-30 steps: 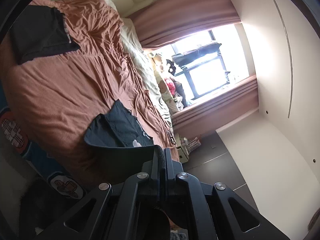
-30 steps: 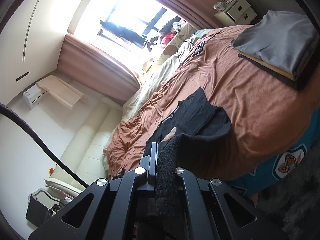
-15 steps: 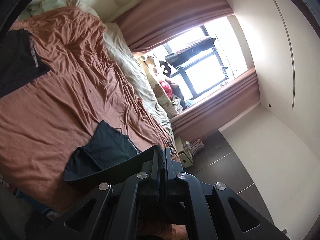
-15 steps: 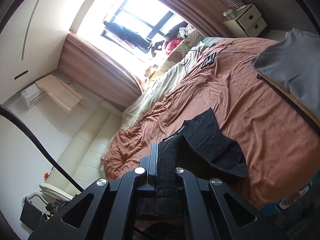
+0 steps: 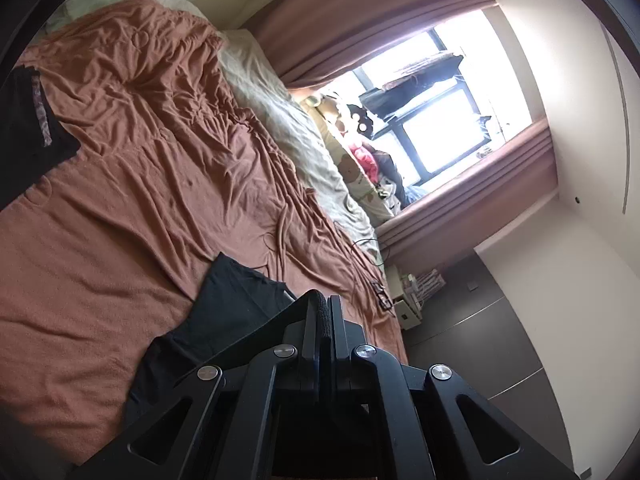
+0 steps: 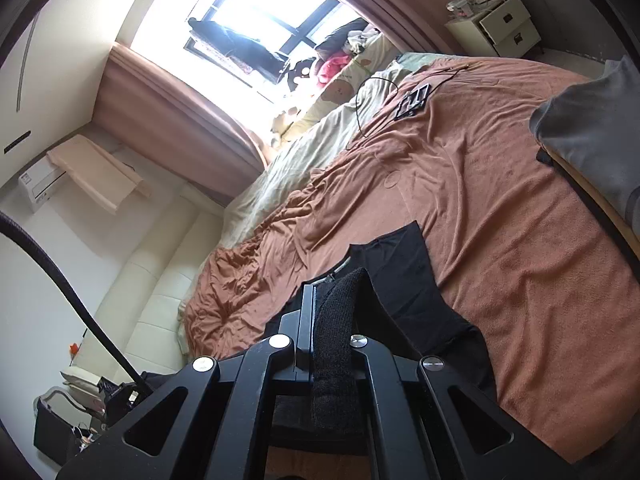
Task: Fold small clothes
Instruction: 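Lift the hem with both grippers and carry it over toward the collar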
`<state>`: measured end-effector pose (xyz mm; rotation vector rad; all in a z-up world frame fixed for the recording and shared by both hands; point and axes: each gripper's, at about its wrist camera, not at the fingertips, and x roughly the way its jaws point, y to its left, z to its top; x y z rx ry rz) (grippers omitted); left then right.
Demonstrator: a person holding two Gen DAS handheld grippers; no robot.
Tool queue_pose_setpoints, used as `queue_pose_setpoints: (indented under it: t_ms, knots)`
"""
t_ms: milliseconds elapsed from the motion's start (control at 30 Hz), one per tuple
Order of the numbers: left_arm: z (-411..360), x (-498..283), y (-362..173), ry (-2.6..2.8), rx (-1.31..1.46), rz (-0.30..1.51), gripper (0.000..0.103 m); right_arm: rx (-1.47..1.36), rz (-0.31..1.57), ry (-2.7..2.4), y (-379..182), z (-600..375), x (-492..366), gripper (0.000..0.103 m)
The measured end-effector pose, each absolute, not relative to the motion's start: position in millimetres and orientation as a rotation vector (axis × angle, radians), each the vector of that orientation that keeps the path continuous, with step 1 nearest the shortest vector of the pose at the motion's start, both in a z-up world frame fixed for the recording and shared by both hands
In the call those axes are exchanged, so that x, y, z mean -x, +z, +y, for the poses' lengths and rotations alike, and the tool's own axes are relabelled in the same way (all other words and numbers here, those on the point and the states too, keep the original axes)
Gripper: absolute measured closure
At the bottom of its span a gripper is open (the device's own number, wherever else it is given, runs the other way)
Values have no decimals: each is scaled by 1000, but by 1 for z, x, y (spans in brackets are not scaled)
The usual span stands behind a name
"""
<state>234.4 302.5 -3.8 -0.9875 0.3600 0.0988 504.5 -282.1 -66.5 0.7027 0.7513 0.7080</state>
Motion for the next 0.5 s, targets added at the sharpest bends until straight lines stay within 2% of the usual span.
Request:
queue_pose_setpoints:
  t_ms: [500]
  knots:
    - [330,-343,-84,228,996,555,101,-667,922,590,-113,-236,-603,103]
